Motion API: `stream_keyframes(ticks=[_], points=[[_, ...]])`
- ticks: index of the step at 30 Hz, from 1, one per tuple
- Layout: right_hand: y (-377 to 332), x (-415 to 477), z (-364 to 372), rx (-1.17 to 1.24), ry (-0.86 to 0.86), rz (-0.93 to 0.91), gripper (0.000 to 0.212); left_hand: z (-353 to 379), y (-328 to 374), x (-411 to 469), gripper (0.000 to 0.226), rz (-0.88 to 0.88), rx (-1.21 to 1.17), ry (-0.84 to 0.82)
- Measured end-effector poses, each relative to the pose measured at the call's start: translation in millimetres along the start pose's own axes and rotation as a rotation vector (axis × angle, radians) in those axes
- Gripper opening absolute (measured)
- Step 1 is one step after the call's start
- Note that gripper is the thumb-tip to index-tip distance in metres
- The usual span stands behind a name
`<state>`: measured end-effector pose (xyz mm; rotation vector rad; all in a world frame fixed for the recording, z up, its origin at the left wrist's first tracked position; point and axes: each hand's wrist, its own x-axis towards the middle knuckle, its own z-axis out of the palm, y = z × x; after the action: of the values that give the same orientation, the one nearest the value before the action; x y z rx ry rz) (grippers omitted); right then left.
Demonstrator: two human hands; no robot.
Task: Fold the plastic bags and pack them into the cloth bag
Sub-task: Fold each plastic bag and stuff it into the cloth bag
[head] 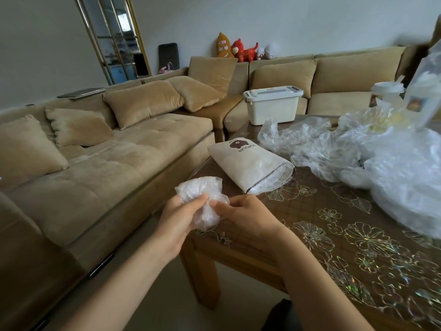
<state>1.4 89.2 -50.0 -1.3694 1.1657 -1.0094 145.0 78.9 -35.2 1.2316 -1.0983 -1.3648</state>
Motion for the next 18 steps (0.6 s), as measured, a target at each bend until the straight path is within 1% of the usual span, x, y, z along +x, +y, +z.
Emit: stream_keyframes(ticks=[3, 6, 8, 10, 11, 13, 14, 16, 17, 18], points=[[0.3, -2.2, 0.5, -0.049, 0.078, 0.029, 0.033, 5.6, 3.1, -6.9, 0.026, -0.020, -0.014, -0.150], [1.1, -3.4, -2.8, -0.115, 0.113, 0.044, 0.032, 8.1, 6.5, -13.5, 0.035, -0.005, 0.066, -0.301], [2.6, -2.6, -4.7, -0.111, 0.115, 0.050, 0.039, 7.0, 6.9, -14.7, 0.038, 0.007, 0.130, -0.321], [2.6, -3.8, -7.6, -0.106, 0.120, 0.043, 0.039, 7.2, 5.8, -13.0, 0.034, 0.014, 0.171, -0.284], [2.0, -4.9, -8.0, -0.093, 0.127, 0.029, 0.034, 7.7, 5.3, -12.2, 0.030, 0.024, 0.188, -0.264], [-0.6, -6.7, -6.6, -0.045, 0.176, 0.020, 0.016, 8.2, 3.6, -10.3, 0.028, 0.026, 0.165, -0.247], [-0.9, -7.0, -6.4, -0.011, 0.219, 0.035, 0.020, 8.8, 2.5, -9.2, 0.029, 0.015, 0.124, -0.249], [-0.1, -6.7, -7.0, 0.116, 0.267, 0.072, 0.048, 9.7, 3.1, -8.9, 0.030, -0.024, 0.021, -0.261], [-0.5, -6.8, -8.0, 0.203, 0.252, 0.092, 0.055, 10.3, 4.4, -9.2, 0.030, -0.050, -0.042, -0.268], [-2.2, -7.3, -9.4, 0.307, 0.210, 0.119, 0.055, 10.9, 6.0, -9.4, 0.030, -0.084, -0.104, -0.278]])
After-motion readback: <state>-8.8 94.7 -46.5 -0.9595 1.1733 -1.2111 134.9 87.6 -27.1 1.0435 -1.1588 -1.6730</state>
